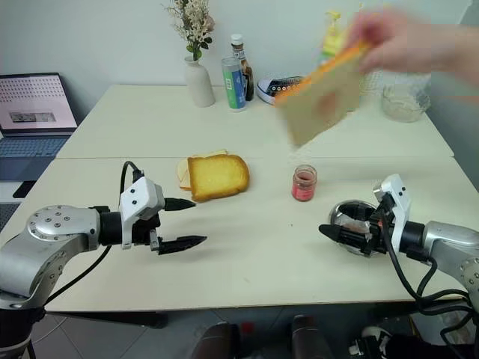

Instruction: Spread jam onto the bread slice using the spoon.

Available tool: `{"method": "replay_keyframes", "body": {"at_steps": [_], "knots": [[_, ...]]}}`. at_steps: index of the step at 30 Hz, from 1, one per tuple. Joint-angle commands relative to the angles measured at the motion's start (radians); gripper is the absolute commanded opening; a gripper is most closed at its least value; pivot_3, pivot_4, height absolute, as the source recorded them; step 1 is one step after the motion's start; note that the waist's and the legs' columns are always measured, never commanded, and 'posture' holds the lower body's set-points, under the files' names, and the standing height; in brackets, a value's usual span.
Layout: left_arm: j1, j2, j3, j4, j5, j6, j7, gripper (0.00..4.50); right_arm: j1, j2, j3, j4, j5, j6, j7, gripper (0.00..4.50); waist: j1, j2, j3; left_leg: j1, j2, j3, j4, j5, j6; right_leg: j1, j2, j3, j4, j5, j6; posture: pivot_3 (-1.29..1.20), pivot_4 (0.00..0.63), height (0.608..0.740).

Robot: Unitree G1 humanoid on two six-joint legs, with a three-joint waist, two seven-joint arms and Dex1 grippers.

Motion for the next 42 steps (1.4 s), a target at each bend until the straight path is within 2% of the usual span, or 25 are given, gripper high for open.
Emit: {"method": "replay_keyframes", "body": {"at_steps": [1,6,10,14,17,23,25,31,41,42], "knots": [[-0.014,0.014,0.014,-0.008,0.005,-0.021,-0.006,4.5,-0.004,-0.01,-0.019,-0.04,0.012,-0.011,0.006,4.42,0.0,0.0,0.0,0.0,0.0,0.0,0.0,0.0,0.0,0.0,0.0,0.0,0.0,0.0,0.0,0.0,0.15,0.74],[-0.038,-0.024,-0.002,0.0,0.005,-0.013,0.021,4.5,-0.01,-0.01,-0.013,-0.051,0.012,-0.008,0.004,4.42,0.0,0.0,0.0,0.0,0.0,0.0,0.0,0.0,0.0,0.0,0.0,0.0,0.0,0.0,0.0,0.0,0.15,0.74],[-0.002,-0.053,0.056,-0.029,-0.059,0.054,0.062,4.5,-0.063,-0.037,0.072,-0.076,-0.032,-0.029,0.046,4.42,-0.004,0.0,0.0,0.0,0.0,0.0,0.0,0.0,0.0,0.0,0.0,0.0,0.0,0.0,0.0,0.0,0.15,0.74],[-0.004,-0.219,0.17,0.059,-0.114,0.117,0.255,4.5,-0.155,0.025,0.182,-0.113,-0.042,-0.041,0.029,4.42,-0.005,0.0,0.0,0.0,0.0,-0.001,0.001,0.0,0.0,0.0,0.0,-0.001,0.001,0.0,0.0,0.0,0.15,0.74],[0.022,-0.358,0.223,0.113,-0.052,0.081,0.445,4.5,-0.27,0.149,0.291,-0.109,-0.073,-0.053,-0.029,4.42,-0.011,0.0,0.0,0.0,0.001,-0.002,0.003,0.0,0.0,0.001,0.001,-0.001,0.001,0.0,0.0,0.0,0.15,0.74],[0.013,-0.584,0.221,0.179,-0.05,0.069,0.633,4.5,-0.352,0.257,0.408,-0.039,-0.179,-0.094,-0.037,4.42,0.009,-0.002,-0.001,-0.003,0.0,-0.003,0.007,0.0,0.0,0.001,-0.001,-0.002,0.0,0.002,0.001,0.0,0.15,0.74],[-0.012,-0.634,0.214,0.224,-0.043,0.047,0.658,4.5,-0.371,0.281,0.427,-0.022,-0.197,-0.102,-0.031,4.42,0.01,-0.003,-0.002,-0.003,-0.001,-0.003,0.008,0.0,0.0,0.002,-0.001,-0.002,0.0,0.003,0.003,0.0,0.15,0.74],[-0.08,-0.69,0.196,0.402,-0.013,-0.018,0.668,4.5,-0.379,0.29,0.436,0.002,-0.253,-0.123,-0.02,4.42,0.005,-0.005,-0.003,-0.002,-0.001,-0.002,0.008,0.0,0.0,0.002,0.0,-0.001,0.0,0.004,0.004,0.0,0.15,0.74],[-0.213,-0.705,0.151,0.605,0.026,-0.1,0.623,4.5,-0.376,0.3,0.403,-0.015,-0.271,-0.101,-0.05,4.42,0.005,-0.005,-0.003,-0.002,-0.001,-0.002,0.008,0.0,0.0,0.002,0.0,-0.001,0.0,0.004,0.004,0.0,0.15,0.74],[-0.218,-0.704,0.148,0.612,0.028,-0.106,0.617,4.32,-0.376,0.301,0.399,-0.02,-0.266,-0.096,-0.054,4.48,0.004,-0.005,-0.003,-0.002,-0.001,-0.002,0.008,0.0,0.0,0.002,0.0,-0.001,0.0,0.004,0.004,0.0,0.15,0.74]]}}
